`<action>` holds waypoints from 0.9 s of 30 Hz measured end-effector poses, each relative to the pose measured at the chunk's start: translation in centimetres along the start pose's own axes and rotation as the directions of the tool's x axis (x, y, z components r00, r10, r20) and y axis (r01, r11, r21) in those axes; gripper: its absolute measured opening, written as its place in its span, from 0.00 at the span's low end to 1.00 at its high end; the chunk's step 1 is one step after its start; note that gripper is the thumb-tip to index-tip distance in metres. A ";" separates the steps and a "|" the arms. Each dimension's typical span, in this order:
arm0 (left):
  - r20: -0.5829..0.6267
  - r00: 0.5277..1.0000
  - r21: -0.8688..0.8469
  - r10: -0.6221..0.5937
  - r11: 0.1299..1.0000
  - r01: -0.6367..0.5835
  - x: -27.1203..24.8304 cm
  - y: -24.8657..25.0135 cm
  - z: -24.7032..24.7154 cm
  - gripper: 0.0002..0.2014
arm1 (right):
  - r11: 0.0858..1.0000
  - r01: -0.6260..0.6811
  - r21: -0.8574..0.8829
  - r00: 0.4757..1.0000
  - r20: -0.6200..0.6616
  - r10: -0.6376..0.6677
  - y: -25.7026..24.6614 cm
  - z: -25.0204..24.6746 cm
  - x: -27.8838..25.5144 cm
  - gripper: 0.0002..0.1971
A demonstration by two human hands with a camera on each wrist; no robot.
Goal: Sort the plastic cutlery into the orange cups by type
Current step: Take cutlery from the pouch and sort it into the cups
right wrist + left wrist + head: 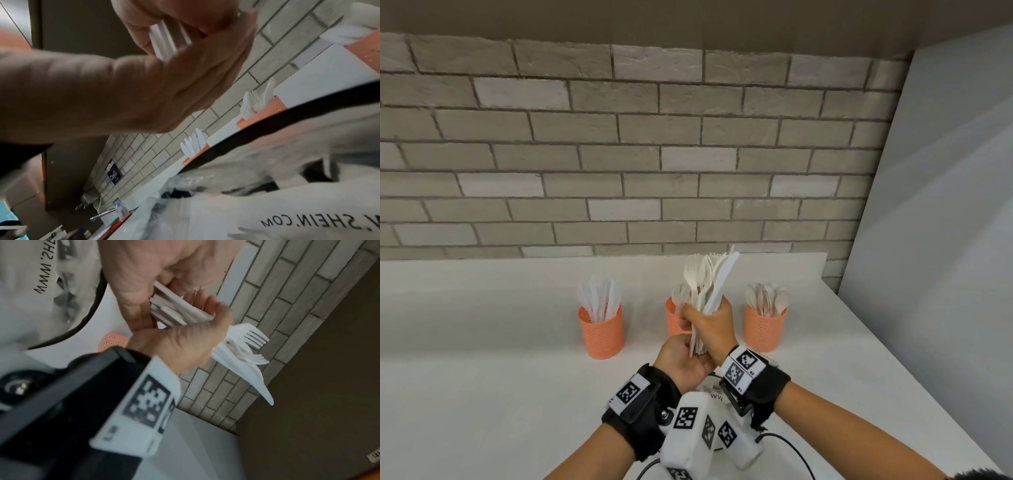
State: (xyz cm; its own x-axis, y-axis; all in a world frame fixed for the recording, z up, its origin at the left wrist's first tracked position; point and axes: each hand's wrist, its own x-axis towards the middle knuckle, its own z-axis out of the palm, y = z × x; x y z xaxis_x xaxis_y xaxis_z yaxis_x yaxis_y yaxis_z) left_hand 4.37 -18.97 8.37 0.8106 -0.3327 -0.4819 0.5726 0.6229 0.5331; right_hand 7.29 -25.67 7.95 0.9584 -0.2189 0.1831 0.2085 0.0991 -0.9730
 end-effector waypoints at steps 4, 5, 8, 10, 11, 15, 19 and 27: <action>0.033 0.999 0.030 0.001 1.000 -0.002 -0.1 -0.3 0.2 0.14 | 0.997 0.033 -0.074 0.999 0.004 -0.033 0.6 0.0 0.1 0.09; 0.036 0.999 0.060 0.000 0.998 -0.003 -0.1 -0.3 0.2 0.13 | 0.994 0.046 -0.096 0.999 0.004 -0.045 0.7 0.0 0.2 0.10; 0.022 0.999 0.220 0.032 0.975 -0.036 0.2 -0.2 -0.5 0.12 | 0.985 0.064 -0.160 0.998 0.008 -0.063 0.7 0.0 0.4 0.10; -0.016 0.994 0.374 0.108 0.923 -0.095 0.5 0.1 -0.9 0.11 | 0.968 0.075 -0.239 0.997 -0.002 -0.077 0.6 -0.2 0.7 0.08; -0.029 0.986 0.459 0.166 0.878 -0.134 0.6 0.4 -1.1 0.11 | 0.953 0.082 -0.293 0.996 -0.006 -0.088 0.6 -0.4 0.9 0.09; 0.037 0.881 0.642 0.472 0.664 -0.383 0.7 2.2 -1.3 0.07 | 0.827 0.103 -0.552 0.992 -0.004 -0.127 0.9 -1.3 1.6 0.13; 0.118 0.779 0.666 0.615 0.533 -0.522 -0.1 3.8 -0.5 0.02 | 0.682 0.108 -0.724 0.991 0.024 -0.132 0.9 -2.2 1.5 0.14; 0.091 0.725 0.761 0.683 0.422 -0.493 1.2 3.2 0.2 0.08 | 0.516 0.125 -0.848 0.992 0.108 -0.063 0.5 -2.5 0.9 0.15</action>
State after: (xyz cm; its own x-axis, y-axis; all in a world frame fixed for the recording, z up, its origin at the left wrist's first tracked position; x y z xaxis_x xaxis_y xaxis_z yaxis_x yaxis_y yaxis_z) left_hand 7.24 -17.51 9.67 0.9898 0.1194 0.0780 -0.0646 -0.1122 0.9916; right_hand 7.80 -28.27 7.24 0.9588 -0.1188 0.2581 0.0621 -0.7989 -0.5982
